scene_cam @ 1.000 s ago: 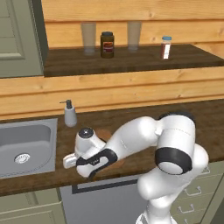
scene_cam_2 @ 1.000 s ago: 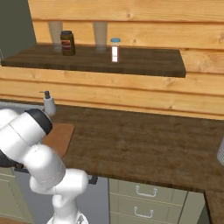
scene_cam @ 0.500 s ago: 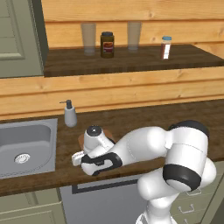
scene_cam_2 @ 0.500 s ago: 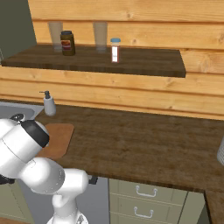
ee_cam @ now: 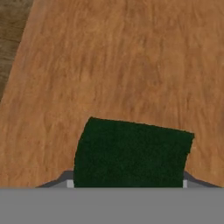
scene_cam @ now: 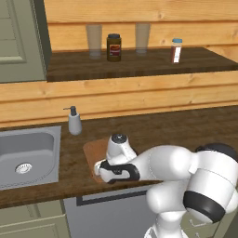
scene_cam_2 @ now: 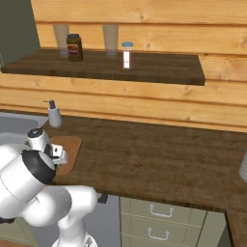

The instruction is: Pick up the sponge from the counter and clean the cutting board by briefly scrubbing or pressing down on the cutting board. Once finished, release the sponge.

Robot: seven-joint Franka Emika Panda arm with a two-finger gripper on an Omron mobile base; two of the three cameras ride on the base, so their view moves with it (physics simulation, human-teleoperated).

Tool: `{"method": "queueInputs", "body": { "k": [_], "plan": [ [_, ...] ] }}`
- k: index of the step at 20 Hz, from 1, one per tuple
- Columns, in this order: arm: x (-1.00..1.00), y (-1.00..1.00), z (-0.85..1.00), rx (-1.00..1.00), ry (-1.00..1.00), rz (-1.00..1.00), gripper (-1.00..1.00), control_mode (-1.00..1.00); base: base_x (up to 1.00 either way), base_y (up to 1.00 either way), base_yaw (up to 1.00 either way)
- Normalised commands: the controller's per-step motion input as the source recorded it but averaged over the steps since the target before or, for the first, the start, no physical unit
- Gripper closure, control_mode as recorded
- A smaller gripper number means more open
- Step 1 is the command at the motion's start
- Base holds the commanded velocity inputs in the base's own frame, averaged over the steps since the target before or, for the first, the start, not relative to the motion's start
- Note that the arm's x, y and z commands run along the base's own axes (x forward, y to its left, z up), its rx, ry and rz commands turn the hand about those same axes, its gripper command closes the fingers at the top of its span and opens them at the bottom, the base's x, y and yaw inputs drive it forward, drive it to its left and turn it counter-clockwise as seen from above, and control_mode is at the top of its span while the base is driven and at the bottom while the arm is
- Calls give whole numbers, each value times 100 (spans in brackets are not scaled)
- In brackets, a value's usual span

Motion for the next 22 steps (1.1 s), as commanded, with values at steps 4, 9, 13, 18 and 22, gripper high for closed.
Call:
{"method": "queueInputs", "body": {
  "k": [4, 9, 13, 18, 22],
  "plan": [
    [0, -62, -25, -5, 0, 0, 100, -100, 0, 0, 0],
    [12, -72, -10, -3, 0, 2, 100, -100, 0, 0, 0],
    [8, -73, -1, -3, 0, 2, 100, -100, 0, 0, 0],
    [18, -68, 0, -3, 0, 1, 100, -100, 0, 0, 0],
    [12, -74, 0, -5, 0, 0, 100, -100, 0, 0, 0]
  ]
}}
